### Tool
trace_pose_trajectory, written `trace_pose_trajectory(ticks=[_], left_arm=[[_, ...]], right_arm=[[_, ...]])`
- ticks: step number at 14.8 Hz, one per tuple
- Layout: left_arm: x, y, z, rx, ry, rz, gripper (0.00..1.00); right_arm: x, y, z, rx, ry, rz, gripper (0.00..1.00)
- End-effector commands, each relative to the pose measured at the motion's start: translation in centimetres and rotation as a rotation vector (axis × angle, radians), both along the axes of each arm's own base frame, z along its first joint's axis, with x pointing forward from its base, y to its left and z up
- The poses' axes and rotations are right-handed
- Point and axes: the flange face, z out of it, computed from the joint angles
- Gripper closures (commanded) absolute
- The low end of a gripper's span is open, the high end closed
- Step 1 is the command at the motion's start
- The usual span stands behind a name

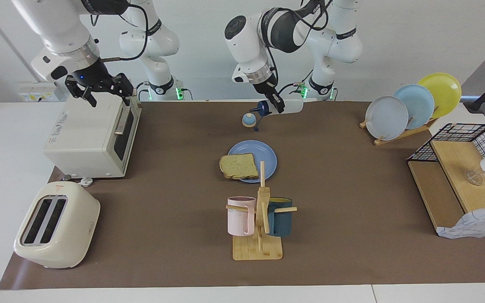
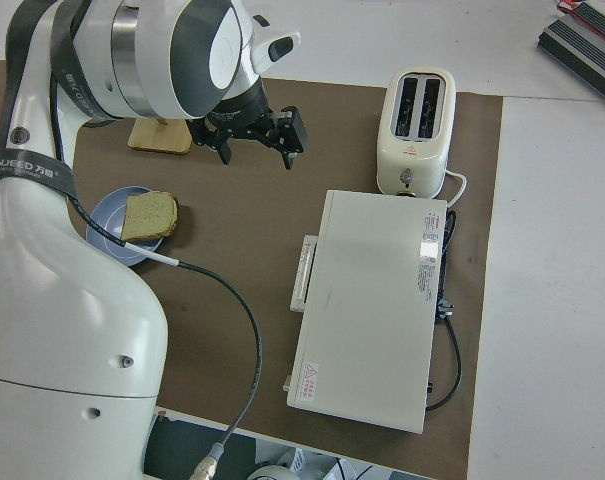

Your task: Put bread on plate and add seasoning

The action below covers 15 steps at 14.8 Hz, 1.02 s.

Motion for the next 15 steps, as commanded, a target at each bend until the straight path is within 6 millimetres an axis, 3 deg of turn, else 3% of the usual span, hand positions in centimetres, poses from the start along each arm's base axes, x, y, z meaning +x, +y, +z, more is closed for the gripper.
trace_pose_trajectory(ticks=[1, 7, 11, 15], left_arm=[[1.8, -1.5, 0.0, 0.032, -0.058, -0.004, 0.72], [5.4, -6.1, -6.3, 0.196, -0.114, -0.039, 0.72], [6.5, -5.9, -8.1, 0.273, -0.161, -0.071, 0.73], [7.1, -5.3, -8.4, 0.317, -0.195, -0.087, 0.75]], right_arm=[[-0.5, -0.9, 0.0, 0.006, -0.001, 0.030, 0.00], [-0.2, -2.4, 0.2, -0.006, -0.033, 0.013, 0.00], [-0.4, -2.9, -0.2, -0.005, -0.018, -0.004, 0.00], [-0.4, -2.5, -0.2, 0.001, -0.018, 0.004, 0.00]])
